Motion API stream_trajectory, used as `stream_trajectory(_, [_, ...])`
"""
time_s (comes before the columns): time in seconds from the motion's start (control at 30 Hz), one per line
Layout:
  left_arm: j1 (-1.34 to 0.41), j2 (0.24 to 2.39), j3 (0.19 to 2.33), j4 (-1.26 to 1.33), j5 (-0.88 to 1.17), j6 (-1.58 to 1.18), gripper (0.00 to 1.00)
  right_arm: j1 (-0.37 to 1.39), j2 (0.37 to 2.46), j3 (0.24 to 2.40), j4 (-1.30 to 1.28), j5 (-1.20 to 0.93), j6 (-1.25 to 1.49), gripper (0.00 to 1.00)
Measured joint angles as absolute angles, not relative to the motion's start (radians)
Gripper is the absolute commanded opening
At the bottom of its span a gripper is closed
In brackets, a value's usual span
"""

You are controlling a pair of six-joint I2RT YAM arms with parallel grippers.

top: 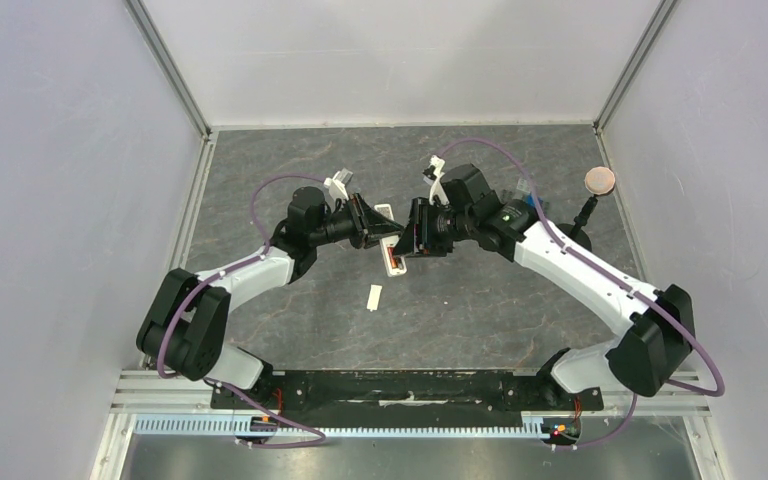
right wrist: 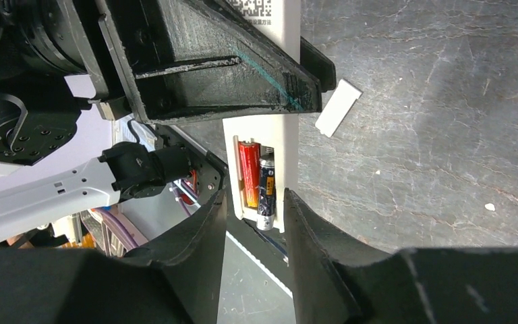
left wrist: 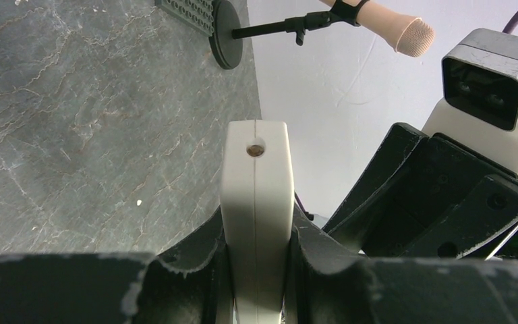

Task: Load the batteries into the remote control
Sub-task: Load the battery into the remote control.

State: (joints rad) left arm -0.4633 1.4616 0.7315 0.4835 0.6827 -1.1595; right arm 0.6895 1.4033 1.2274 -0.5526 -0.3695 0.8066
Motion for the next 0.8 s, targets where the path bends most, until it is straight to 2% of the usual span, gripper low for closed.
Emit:
stream_trajectory(0.13, [-0.463,1.462,0.731,0.481,0.679,-1.179,0.02,0.69,1.378,1.227,-0.562,-0.338,0.812,0.5])
stream_trajectory(0.3, [-0.463,1.448,0.731,0.481,0.644,-1.241,0.02,0.69,1.271,1.176,-0.498,-0.303,0.817,0.53])
stream_trajectory(0.4, [-0.463,1.427,0.732,0.482,0.624,-1.301,0.02,0.69,1.156,1.059,-0.394,-0.284,0.851,0.53])
stream_trajectory(0.57, [-0.463,1.394,0.733,0.513,0.588,-1.412,0.02,0.69,1.004,0.867,-0.214,-0.217,0.93,0.61])
stream_trajectory(0.8, [-0.465,1.359,0.758,0.564,0.55,-1.526,0.02,0.69,0.91,0.709,0.067,-0.156,1.071,0.66])
